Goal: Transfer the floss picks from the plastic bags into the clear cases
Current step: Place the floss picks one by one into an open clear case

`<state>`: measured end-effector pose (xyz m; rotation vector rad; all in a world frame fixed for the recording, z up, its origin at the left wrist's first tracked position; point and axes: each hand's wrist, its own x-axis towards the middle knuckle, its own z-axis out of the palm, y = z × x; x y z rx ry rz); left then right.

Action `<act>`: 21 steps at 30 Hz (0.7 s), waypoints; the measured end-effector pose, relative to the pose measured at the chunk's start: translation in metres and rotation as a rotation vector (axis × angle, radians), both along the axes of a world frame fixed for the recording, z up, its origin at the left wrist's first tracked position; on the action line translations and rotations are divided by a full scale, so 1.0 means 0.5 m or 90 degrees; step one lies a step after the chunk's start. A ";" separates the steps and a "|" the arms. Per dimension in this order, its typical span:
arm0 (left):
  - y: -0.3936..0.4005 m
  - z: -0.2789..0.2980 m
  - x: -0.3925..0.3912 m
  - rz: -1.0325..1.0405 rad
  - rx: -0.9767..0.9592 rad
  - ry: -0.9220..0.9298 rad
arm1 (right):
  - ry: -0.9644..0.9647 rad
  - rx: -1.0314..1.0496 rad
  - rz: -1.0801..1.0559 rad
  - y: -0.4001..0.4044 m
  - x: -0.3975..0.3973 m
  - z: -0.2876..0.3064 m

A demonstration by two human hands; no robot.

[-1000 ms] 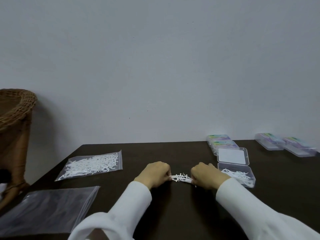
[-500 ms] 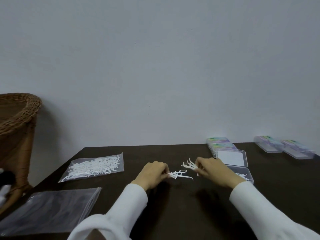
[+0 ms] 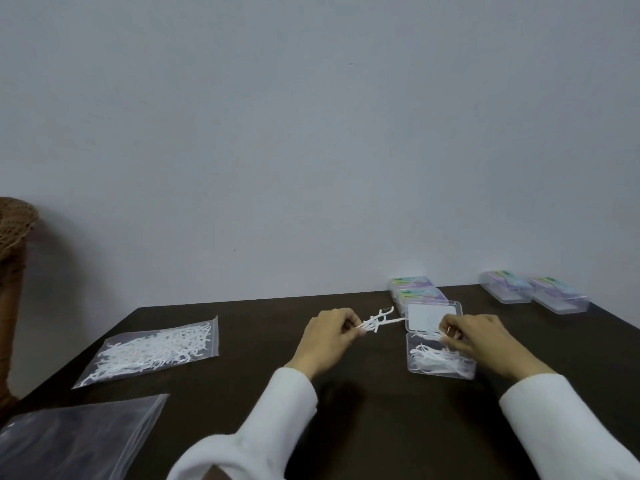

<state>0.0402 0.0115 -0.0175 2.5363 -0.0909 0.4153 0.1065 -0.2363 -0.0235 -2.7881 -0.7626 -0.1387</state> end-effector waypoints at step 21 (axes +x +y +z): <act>-0.173 -0.037 0.074 0.002 0.091 -0.064 | 0.067 0.492 -0.021 -0.044 0.031 -0.035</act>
